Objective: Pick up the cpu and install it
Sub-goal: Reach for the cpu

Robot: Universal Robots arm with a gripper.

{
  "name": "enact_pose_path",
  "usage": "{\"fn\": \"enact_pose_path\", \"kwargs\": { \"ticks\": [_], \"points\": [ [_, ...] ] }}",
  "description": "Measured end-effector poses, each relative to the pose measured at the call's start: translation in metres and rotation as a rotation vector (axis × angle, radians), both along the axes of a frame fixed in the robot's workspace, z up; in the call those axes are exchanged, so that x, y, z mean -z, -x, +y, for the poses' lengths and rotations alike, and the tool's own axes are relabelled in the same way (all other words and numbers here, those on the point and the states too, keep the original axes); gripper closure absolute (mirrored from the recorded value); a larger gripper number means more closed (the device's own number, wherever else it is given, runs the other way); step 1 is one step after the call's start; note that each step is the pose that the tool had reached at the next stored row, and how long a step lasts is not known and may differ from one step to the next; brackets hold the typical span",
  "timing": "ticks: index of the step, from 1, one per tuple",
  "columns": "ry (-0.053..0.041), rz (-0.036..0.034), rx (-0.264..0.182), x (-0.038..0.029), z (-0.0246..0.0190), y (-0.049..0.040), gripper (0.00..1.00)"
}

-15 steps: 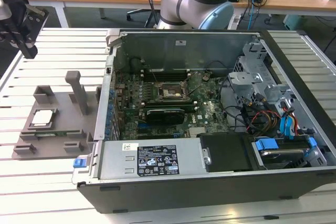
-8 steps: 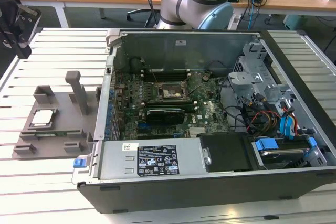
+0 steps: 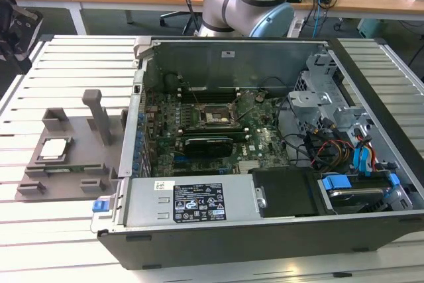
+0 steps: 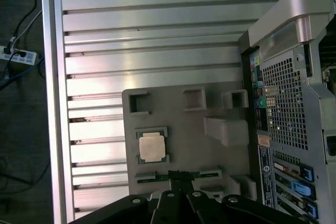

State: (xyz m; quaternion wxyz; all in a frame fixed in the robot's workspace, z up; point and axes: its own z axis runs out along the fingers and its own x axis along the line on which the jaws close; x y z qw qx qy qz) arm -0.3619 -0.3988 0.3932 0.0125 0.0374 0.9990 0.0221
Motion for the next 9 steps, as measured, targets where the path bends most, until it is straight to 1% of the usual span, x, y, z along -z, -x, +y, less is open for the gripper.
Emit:
{"fn": "enact_pose_path", "kwargs": {
  "ticks": [9],
  "points": [
    [0.0000,-0.0001,0.000,0.0004,0.0000,0.0143,0.89]
  ]
}}
